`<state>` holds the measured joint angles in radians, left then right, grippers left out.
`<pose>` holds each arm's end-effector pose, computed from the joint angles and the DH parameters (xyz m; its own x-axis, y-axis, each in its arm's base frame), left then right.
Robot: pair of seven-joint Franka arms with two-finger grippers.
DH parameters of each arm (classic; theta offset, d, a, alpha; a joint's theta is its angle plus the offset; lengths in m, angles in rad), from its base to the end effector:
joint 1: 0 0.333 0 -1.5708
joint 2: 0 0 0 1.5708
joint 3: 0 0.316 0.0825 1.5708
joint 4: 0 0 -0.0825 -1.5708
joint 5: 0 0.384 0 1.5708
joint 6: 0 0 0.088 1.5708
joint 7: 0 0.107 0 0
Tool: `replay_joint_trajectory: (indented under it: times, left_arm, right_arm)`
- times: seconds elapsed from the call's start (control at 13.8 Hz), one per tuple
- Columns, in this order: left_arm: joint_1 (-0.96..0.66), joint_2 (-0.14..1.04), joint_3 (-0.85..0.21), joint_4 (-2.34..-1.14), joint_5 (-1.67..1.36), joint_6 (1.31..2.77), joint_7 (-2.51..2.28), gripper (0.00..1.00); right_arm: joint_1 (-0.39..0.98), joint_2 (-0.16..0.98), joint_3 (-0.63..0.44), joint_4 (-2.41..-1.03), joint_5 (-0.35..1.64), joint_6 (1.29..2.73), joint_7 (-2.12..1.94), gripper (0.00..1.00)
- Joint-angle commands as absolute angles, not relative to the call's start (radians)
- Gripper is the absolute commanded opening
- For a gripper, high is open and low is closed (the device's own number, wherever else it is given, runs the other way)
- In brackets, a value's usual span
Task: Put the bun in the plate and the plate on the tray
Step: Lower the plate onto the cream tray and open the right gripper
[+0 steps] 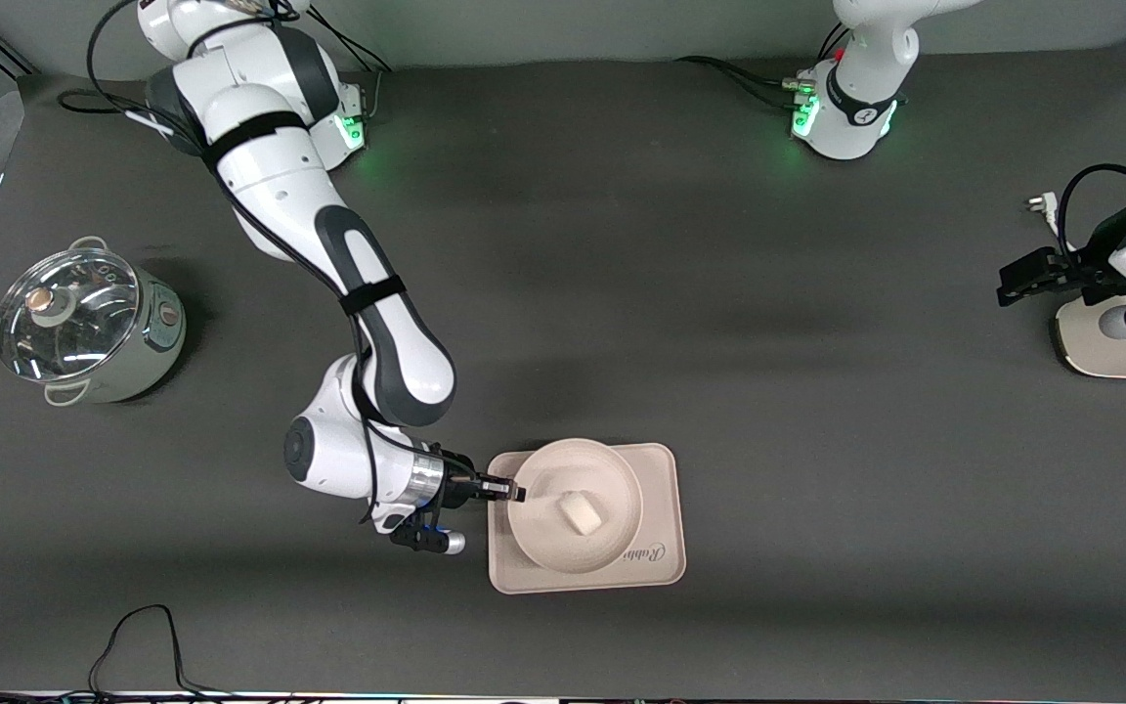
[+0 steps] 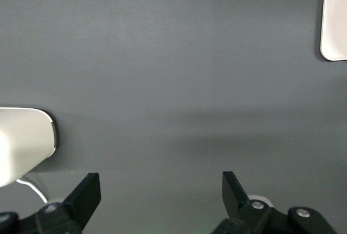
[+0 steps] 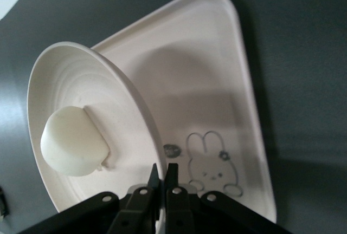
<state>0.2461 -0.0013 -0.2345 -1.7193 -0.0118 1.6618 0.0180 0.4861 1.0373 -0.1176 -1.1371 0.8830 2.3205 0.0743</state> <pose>0.5559 0.0052 0.5626 0.9984 -0.0053 -0.0560 -0.0046 -0.9999 0.0124 0.7141 0.3235 0.1868 0.9804 -0.1917 -0.0455 -0.1832 -0.8022 -0.5682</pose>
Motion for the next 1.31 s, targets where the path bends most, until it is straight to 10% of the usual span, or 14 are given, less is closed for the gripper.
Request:
replay_joint_trajectory:
  times: [0.0,0.58,0.65,0.73,1.24]
  left_arm:
    - [0.252,-0.002,-0.239,-1.704,-0.023,1.641,0.023,1.00]
    - [0.250,-0.003,-0.239,-1.703,-0.023,1.641,0.023,1.00]
    - [0.250,-0.003,-0.239,-1.704,-0.023,1.641,0.023,1.00]
    - [0.250,-0.003,-0.239,-1.703,-0.023,1.641,0.023,1.00]
    - [0.249,-0.003,-0.241,-1.703,-0.023,1.643,0.023,1.00]
  right_arm:
    - [0.492,1.107,-0.104,-1.080,0.862,2.380,0.100,0.00]
    - [0.495,1.115,-0.101,-1.077,0.862,2.387,0.104,0.00]
    - [0.494,1.115,-0.101,-1.075,0.862,2.385,0.106,0.31]
    - [0.495,1.111,-0.101,-1.078,0.861,2.385,0.112,0.97]
    - [0.468,1.019,-0.120,-1.077,0.735,2.199,0.117,1.00]
